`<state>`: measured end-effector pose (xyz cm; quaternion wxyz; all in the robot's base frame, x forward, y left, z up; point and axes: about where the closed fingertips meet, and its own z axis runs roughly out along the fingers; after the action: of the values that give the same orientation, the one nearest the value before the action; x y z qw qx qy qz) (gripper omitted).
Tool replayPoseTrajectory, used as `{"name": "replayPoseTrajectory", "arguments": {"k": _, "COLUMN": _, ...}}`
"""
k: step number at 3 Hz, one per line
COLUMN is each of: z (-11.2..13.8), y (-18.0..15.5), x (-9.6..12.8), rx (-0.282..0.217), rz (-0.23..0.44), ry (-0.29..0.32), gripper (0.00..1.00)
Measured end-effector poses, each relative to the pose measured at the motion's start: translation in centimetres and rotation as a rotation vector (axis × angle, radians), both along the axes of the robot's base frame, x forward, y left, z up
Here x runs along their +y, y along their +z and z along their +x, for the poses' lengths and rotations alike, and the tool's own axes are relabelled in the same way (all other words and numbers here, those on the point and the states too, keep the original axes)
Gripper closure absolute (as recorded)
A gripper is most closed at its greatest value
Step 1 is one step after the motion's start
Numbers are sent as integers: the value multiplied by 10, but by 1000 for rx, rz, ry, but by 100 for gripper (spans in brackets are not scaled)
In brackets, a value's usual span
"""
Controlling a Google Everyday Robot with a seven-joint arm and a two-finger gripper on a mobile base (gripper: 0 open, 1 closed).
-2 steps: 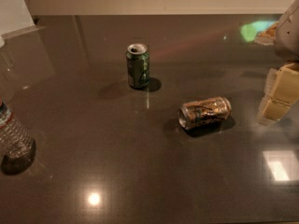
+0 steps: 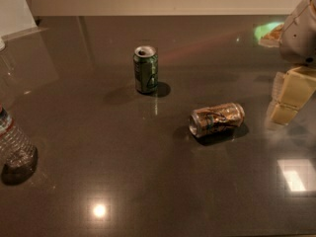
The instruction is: Place orange can upright
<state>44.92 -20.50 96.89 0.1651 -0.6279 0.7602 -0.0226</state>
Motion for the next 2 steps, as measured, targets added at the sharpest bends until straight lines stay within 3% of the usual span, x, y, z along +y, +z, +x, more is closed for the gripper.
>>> {"name": "replayPoseTrajectory", "arguments": {"k": 1, "z": 11, "y": -11, "x": 11, "rx": 3, "rz": 6, "ry": 73, "gripper": 0}}
{"name": "replayPoseTrajectory", "arguments": {"k": 2, "z": 18, "y": -31, "x": 26, "rx": 37, "rz": -8, "ry": 164, "gripper": 0}}
